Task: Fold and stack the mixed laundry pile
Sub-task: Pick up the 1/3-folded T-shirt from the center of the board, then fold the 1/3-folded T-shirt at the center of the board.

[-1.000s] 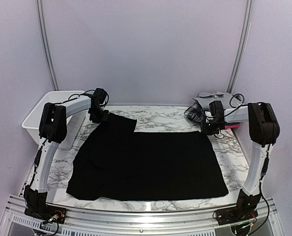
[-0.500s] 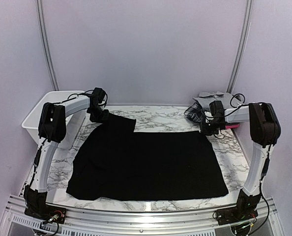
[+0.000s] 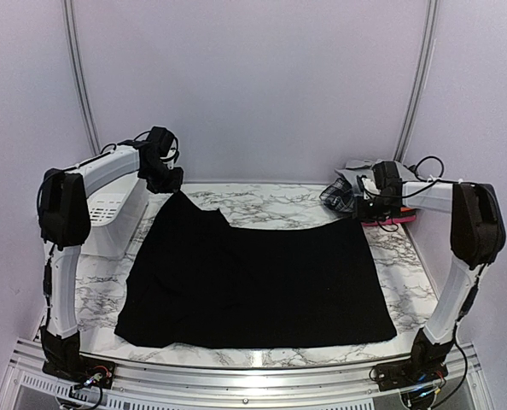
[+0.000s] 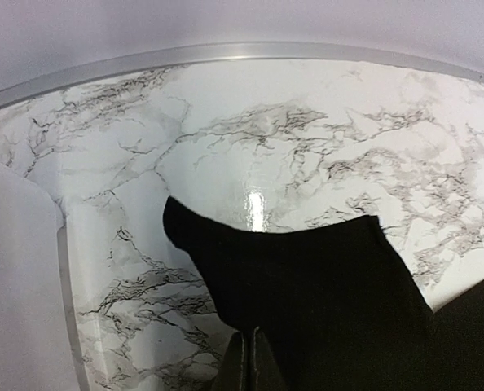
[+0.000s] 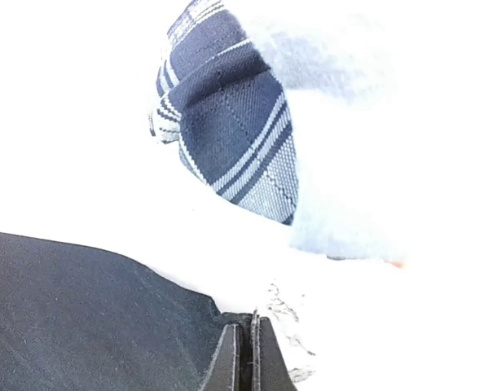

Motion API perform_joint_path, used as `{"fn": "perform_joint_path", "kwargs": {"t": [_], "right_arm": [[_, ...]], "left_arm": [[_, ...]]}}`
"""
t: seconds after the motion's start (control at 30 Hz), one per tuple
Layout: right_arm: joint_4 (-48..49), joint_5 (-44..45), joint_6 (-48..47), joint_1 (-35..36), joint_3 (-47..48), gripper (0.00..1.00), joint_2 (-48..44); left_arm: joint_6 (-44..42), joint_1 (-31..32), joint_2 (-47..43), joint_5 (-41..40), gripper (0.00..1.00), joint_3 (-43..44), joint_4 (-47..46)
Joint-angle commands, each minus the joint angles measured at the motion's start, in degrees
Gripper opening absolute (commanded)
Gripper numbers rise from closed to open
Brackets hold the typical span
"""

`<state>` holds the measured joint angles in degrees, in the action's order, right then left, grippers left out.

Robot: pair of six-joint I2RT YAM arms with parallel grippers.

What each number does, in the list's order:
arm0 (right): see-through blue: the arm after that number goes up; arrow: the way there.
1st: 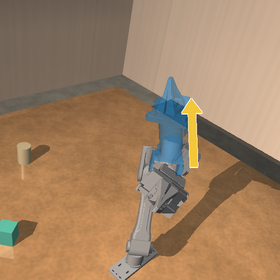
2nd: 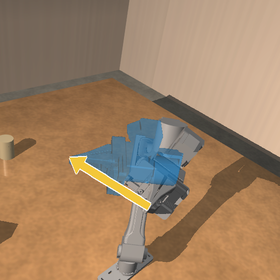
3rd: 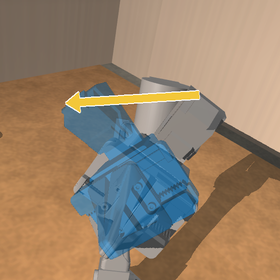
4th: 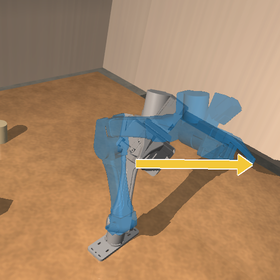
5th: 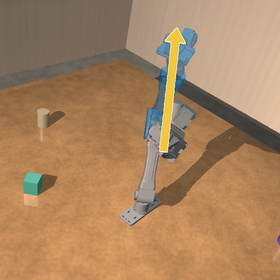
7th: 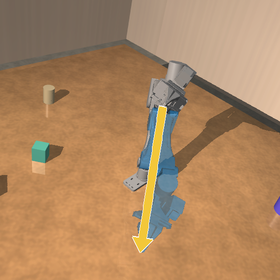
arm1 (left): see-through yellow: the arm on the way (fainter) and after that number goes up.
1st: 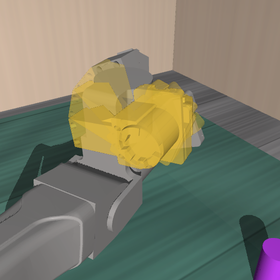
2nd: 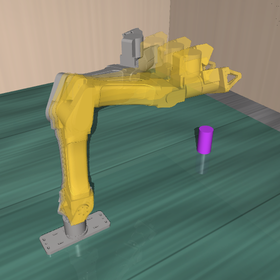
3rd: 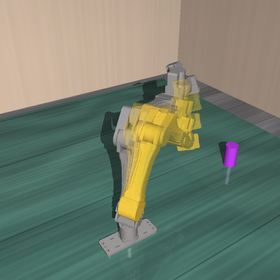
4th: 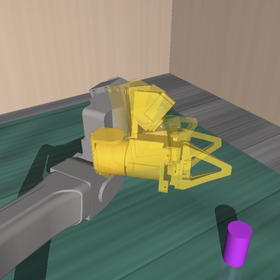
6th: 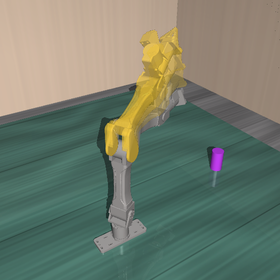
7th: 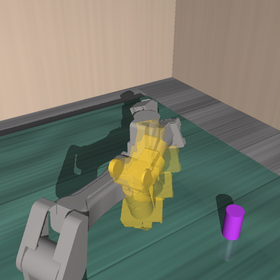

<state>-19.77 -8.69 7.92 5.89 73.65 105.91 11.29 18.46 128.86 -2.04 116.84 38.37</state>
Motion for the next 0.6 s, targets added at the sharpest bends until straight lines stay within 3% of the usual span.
{"fn": "perform_joint_path", "kwargs": {"t": [0.0,0.57], "right_arm": [[-1.1,-0.5,0.3,0.5,-1.4,0.00,-3.2],[-2.1,-2.5,0.5,-0.6,-15.5,0.00,-20.0]], "left_arm": [[-0.1,0.3,-5.8,-0.9,0.00,-4.9,-1.7],[4.4,3.8,-32.0,0.1,0.00,-37.3,-10.5]]}}
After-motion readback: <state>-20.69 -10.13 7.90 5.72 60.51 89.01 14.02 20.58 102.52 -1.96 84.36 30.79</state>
